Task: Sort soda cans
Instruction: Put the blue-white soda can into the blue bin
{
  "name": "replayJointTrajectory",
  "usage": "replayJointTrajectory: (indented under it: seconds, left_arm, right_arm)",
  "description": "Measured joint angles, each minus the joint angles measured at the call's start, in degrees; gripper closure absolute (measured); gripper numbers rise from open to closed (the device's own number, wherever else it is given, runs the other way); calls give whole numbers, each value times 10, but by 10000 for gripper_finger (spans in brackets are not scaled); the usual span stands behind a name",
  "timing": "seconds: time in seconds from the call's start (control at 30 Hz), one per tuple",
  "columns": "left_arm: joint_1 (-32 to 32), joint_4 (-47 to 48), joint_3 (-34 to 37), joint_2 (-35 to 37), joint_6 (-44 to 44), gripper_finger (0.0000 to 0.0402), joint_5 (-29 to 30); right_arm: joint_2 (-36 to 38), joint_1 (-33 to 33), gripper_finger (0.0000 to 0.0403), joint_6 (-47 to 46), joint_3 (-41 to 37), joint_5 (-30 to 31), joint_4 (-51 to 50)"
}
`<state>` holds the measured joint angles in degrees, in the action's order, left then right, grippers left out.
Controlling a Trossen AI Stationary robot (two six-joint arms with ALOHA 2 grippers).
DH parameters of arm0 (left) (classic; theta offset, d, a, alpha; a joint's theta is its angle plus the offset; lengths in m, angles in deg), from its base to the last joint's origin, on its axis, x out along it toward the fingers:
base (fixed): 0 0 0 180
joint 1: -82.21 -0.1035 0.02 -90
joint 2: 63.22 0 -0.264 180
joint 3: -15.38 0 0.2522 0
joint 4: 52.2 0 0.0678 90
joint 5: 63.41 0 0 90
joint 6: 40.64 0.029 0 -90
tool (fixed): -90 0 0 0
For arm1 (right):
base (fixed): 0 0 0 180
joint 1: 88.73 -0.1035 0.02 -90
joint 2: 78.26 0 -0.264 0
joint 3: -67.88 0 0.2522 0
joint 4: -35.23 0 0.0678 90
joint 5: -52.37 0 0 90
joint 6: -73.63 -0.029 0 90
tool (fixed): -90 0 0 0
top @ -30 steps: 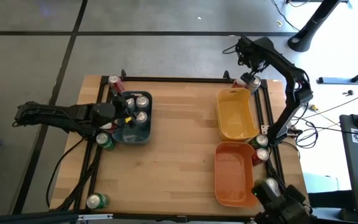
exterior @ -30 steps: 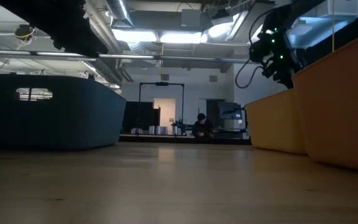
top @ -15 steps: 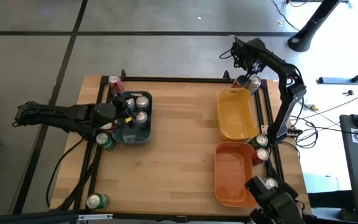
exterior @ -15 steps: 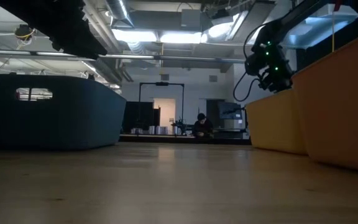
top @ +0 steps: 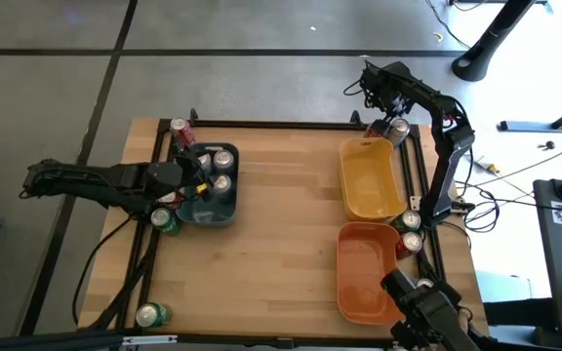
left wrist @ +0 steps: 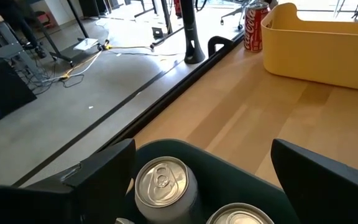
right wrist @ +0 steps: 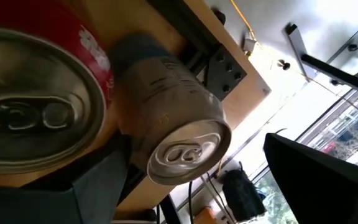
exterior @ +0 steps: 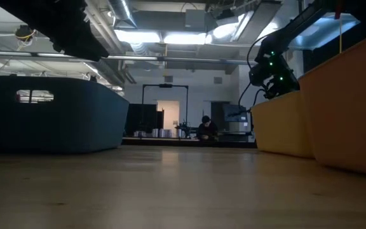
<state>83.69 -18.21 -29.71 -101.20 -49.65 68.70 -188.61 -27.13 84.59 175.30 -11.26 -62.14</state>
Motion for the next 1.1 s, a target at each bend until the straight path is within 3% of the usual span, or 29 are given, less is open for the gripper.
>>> replayJointTrajectory:
  seconds: [0.53,1.1]
  left_arm:
    - [0,2,0,0,0,38,0]
    - [0,8,0,0,4,38,0]
  right_arm:
    - [-5,2,36,87,-27,-10,14]
    - [-5,-1,46,106,-38,-7,45]
